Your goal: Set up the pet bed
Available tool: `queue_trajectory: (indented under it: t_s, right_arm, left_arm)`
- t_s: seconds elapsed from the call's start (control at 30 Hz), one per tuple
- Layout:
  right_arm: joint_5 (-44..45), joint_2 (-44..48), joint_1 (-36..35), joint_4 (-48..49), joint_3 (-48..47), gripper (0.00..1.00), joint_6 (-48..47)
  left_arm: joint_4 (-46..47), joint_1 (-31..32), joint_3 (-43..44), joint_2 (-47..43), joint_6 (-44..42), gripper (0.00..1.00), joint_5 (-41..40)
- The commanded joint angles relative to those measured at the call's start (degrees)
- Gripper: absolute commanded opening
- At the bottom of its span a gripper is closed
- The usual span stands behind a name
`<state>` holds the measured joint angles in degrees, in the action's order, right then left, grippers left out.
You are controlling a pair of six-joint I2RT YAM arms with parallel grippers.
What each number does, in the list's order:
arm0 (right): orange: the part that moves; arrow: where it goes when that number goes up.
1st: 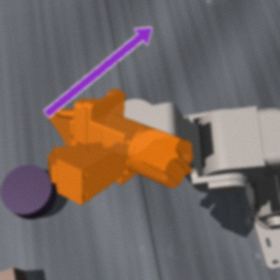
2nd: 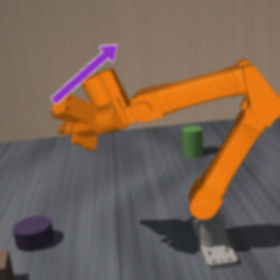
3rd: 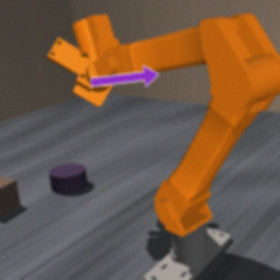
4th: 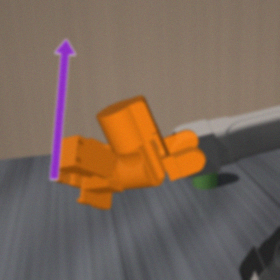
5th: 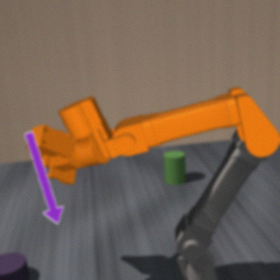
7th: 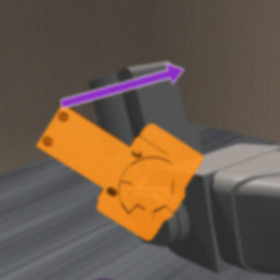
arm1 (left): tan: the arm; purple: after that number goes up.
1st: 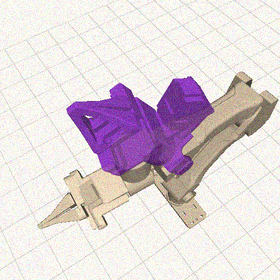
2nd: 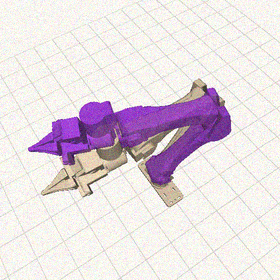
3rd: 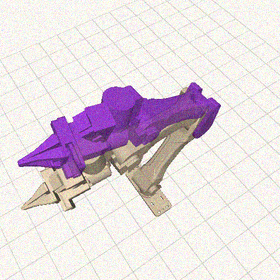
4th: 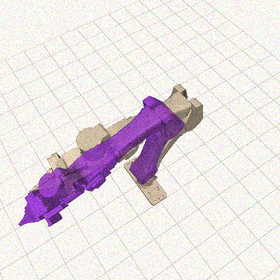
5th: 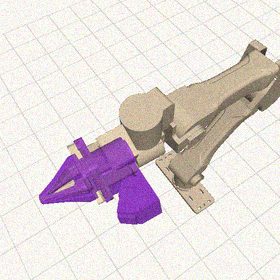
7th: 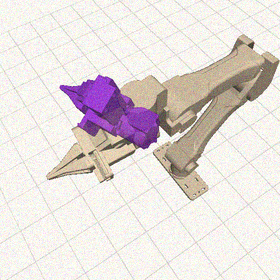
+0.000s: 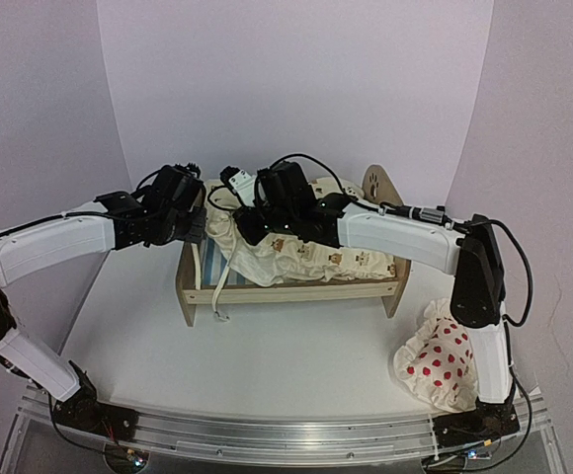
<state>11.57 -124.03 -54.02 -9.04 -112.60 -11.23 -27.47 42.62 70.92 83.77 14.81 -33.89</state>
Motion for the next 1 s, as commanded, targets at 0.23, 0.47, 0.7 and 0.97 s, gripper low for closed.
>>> queue_trajectory:
  t_s: [0.23,0.47,0.7,0.97]
  right_arm:
    - [-0.8,-0.9,0.6,1.8,-1.3,0.00,2.2]
    - [-0.9,-1.3,0.6,1.7,-1.1,0.00,2.3]
    - [-1.5,-2.0,0.6,1.7,-1.1,0.00,2.9]
    - [-1.7,-2.6,0.6,1.5,-0.9,0.00,3.5]
  left_arm:
    - [8.2,-2.4,-2.9,-0.3,-1.6,0.00,-2.5]
    - [10.5,-3.3,-4.5,1.7,-1.7,0.00,-1.9]
    - [9.8,-3.8,-5.0,3.1,-0.5,0.00,0.7]
    - [3.4,-3.8,-5.9,2.4,5.1,0.00,7.7]
